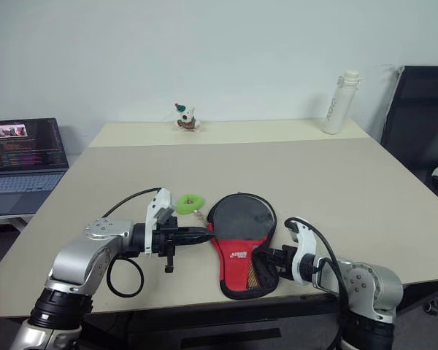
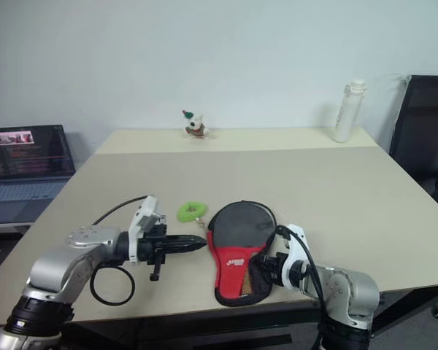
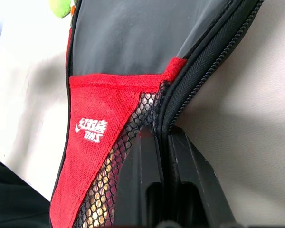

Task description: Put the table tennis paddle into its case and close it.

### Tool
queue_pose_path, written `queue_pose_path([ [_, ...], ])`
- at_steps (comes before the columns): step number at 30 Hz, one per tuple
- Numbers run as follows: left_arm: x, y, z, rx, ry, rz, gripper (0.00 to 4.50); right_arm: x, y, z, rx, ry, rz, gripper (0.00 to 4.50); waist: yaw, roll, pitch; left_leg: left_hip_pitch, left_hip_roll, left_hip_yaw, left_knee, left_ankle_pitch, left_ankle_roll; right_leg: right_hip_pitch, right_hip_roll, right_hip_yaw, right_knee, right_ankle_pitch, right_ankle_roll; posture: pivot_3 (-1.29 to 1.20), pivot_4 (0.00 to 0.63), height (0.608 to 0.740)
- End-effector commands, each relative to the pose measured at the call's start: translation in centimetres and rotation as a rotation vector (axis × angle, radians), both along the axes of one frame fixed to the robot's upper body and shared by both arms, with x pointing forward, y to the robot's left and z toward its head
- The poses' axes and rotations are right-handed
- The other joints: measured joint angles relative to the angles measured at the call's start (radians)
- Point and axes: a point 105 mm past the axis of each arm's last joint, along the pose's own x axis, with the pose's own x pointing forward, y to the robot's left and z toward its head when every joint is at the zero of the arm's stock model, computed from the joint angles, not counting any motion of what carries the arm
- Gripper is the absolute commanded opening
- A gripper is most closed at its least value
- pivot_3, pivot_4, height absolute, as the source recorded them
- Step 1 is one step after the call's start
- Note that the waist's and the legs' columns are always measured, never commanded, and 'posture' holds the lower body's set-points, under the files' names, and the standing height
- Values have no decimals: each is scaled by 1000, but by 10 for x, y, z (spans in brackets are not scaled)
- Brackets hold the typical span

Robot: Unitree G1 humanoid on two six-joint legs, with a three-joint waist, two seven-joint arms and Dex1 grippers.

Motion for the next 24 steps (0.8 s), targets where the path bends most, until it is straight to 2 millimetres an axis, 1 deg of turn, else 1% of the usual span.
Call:
queue_pose_path([
  [1, 0, 0, 8, 16, -47, -14, 0, -4, -2, 6, 1, -32, 6, 17, 0, 0, 0, 0, 0, 0, 0, 0, 0, 0, 0, 0, 0, 0, 0, 0, 150, 740],
  [9, -2, 0, 7, 18, -47, -11, 0, -6, -9, 6, -24, -41, 13, 17, 0, 0, 0, 0, 0, 0, 0, 0, 0, 0, 0, 0, -1, 0, 0, 0, 150, 740],
  [16, -1, -1, 5, 16, -50, -9, 0, -4, -8, 8, -25, -42, 4, 17, 0, 0, 0, 0, 0, 0, 0, 0, 0, 0, 0, 0, -1, 0, 0, 0, 150, 740],
  [18, -1, -2, 5, 15, -51, -11, 0, -4, -9, 9, -24, -45, -4, 527, 0, 0, 0, 0, 0, 0, 0, 0, 0, 0, 0, 0, -1, 0, 0, 0, 150, 740],
  [19, -1, -2, 5, 14, -51, -11, 0, -4, -9, 9, -24, -46, -8, 711, 0, 0, 0, 0, 0, 0, 0, 0, 0, 0, 0, 0, -1, 0, 0, 0, 150, 740],
  [21, -1, -2, 4, 13, -51, -9, 0, -6, -11, 10, -37, -57, -7, 1342, 0, 0, 0, 0, 0, 0, 0, 0, 0, 0, 0, 0, -1, 0, 0, 0, 150, 740],
  [22, -1, -2, 4, 12, -50, -8, 0, -7, -12, 11, -50, -67, 1, 1859, 0, 0, 0, 0, 0, 0, 0, 0, 0, 0, 0, 0, -1, 0, 0, 0, 150, 740],
  [23, -1, -2, 4, 11, -50, -8, 0, -9, -13, 11, -59, -73, 8, 2047, 0, 0, 0, 0, 0, 0, -1, 0, 0, 0, 0, 0, -1, 0, 0, 0, 150, 740],
  [24, -1, -2, 3, 10, -50, -4, 0, -14, -15, 15, -117, -112, 49, 2338, 0, 0, 0, 0, 0, 0, -1, 0, 0, 0, 0, 0, -1, 0, 0, 0, 150, 740],
])
